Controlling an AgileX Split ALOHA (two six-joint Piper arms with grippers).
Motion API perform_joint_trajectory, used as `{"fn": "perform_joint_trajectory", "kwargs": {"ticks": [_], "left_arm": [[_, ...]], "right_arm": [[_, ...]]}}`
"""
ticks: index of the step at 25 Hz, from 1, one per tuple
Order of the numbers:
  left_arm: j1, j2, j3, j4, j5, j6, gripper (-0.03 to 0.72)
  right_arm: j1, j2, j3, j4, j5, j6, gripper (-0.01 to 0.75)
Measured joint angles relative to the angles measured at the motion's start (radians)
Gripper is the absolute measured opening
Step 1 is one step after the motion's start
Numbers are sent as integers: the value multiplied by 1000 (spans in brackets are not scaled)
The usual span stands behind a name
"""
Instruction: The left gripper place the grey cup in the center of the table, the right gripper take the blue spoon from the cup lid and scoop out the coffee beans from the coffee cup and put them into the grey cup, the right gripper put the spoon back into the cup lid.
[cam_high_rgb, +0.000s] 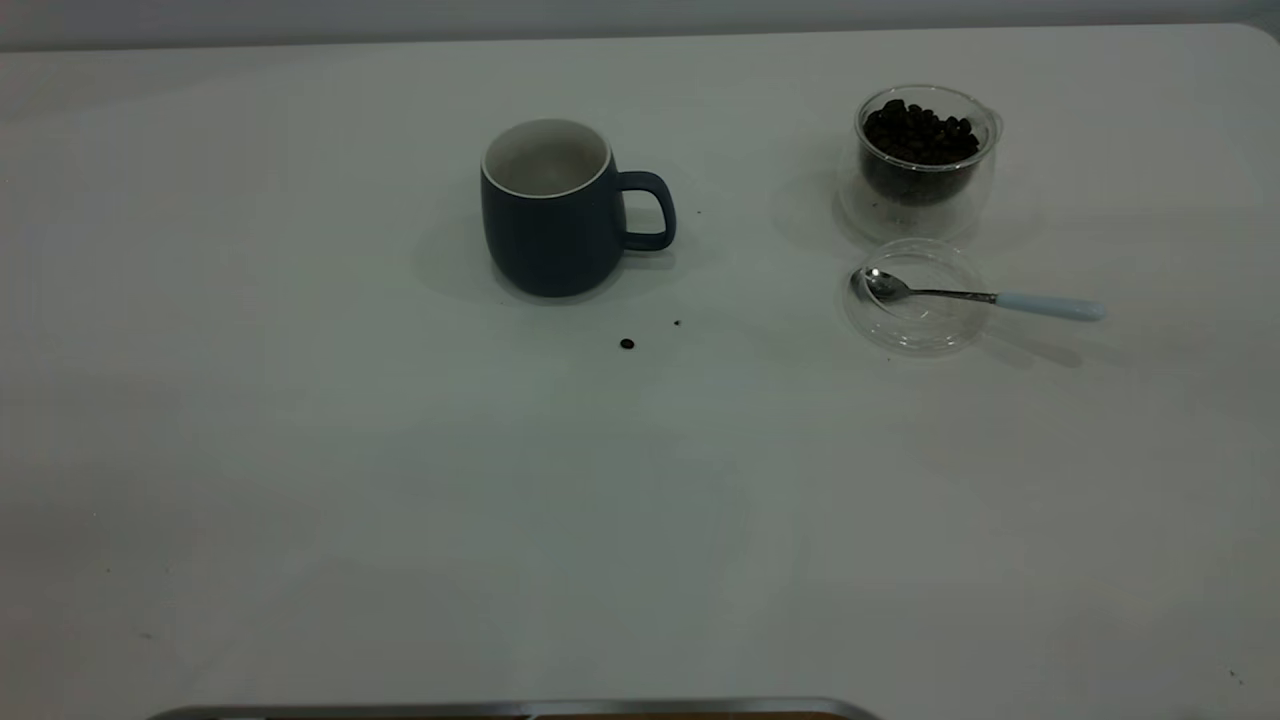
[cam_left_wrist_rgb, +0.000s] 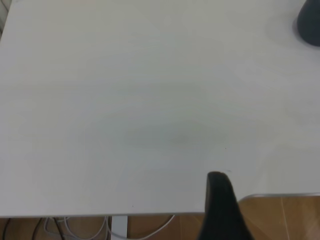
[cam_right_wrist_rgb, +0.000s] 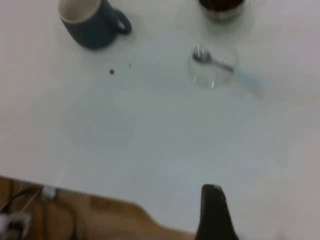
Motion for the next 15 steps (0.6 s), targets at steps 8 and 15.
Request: {"fn": "perform_joint_trajectory", "kwargs": {"ticks": [8,15], "left_arm": [[0,0,0,0,0,0,548],[0,0,0,0,0,0,548]], "right_arm": [[117,-249,0,-136,14,78,563],[432,-297,0,-291,7,279,563]]}}
